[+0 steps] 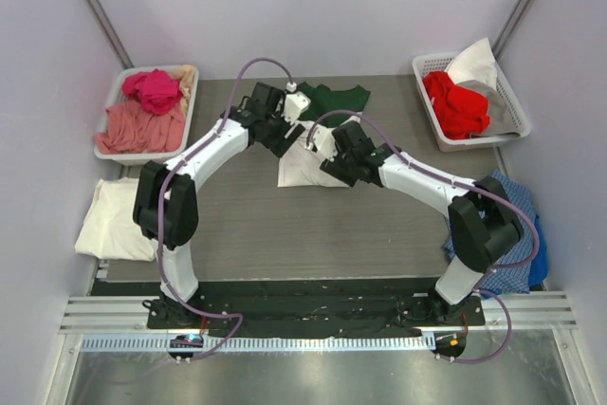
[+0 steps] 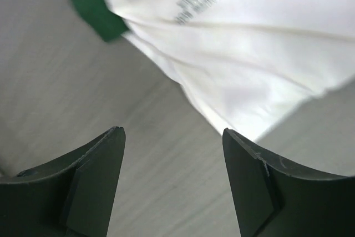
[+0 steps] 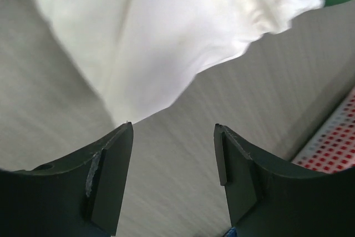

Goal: Fold and stack the t-shirts
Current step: Fold the folded rectangular tshirt in 1/3 of the way, then grab one side of the 2/3 rectangular tshirt with both arms

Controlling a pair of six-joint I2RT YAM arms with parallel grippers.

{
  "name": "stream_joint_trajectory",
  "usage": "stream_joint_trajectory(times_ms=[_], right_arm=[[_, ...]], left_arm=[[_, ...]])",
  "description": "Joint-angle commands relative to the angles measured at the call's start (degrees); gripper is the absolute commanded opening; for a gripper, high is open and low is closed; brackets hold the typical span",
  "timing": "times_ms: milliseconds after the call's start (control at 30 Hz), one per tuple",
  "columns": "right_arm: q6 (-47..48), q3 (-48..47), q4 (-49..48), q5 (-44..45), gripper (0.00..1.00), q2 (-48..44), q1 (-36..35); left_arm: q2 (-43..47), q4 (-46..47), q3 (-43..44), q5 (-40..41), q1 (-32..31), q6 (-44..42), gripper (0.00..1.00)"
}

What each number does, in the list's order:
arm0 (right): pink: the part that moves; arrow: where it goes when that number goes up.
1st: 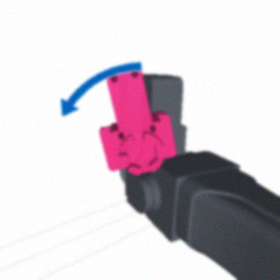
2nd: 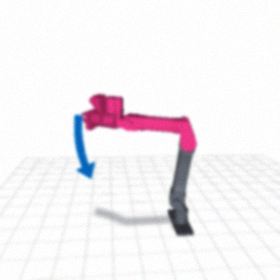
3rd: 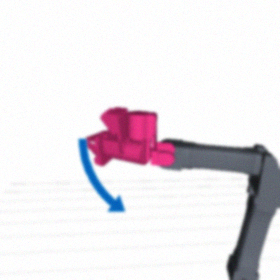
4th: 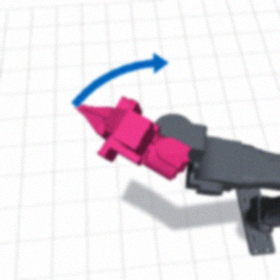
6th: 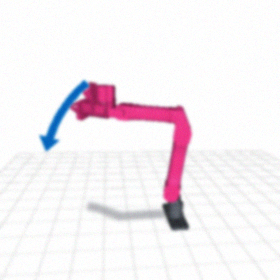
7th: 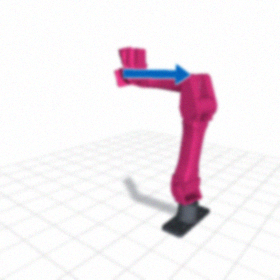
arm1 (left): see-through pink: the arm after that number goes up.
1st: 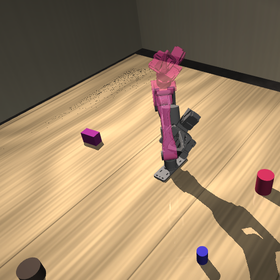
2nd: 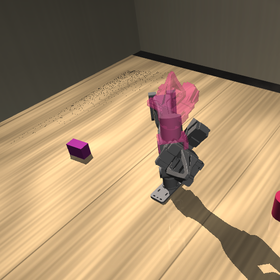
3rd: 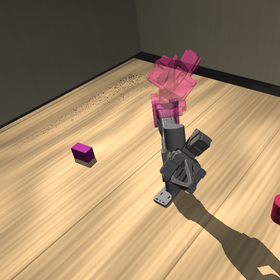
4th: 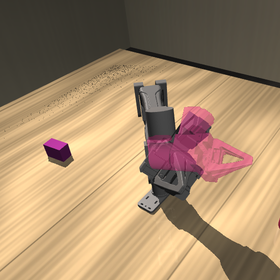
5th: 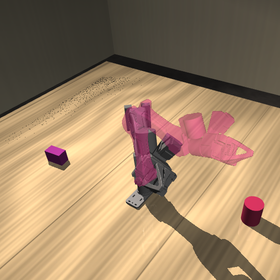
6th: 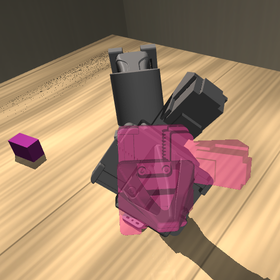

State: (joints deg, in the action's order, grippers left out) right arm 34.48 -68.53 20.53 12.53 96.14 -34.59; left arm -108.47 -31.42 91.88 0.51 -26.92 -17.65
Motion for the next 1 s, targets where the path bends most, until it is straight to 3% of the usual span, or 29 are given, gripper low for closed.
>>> stream_joint_trajectory(times_ms=[0, 300, 967], right_arm=[[-4.0, 5.2, -0.5, -2.2, 0.67, -3.9, -1.9], [-4.3, 9.0, -3.3, -1.5, 0.65, -1.9, -3.4], [-0.9, 6.4, -5.8, 0.0, 0.62, 3.5, -2.9]], left_arm=[[2.1, -4.7, -5.6, -12.8, 0.1, 2.7, 0.75], [-2.8, -7.2, -5.6, -17.7, -0.2, 4.6, 0.72], [-11.1, -4.1, -3.7, -12.6, 0.0, 1.4, 0.69]])
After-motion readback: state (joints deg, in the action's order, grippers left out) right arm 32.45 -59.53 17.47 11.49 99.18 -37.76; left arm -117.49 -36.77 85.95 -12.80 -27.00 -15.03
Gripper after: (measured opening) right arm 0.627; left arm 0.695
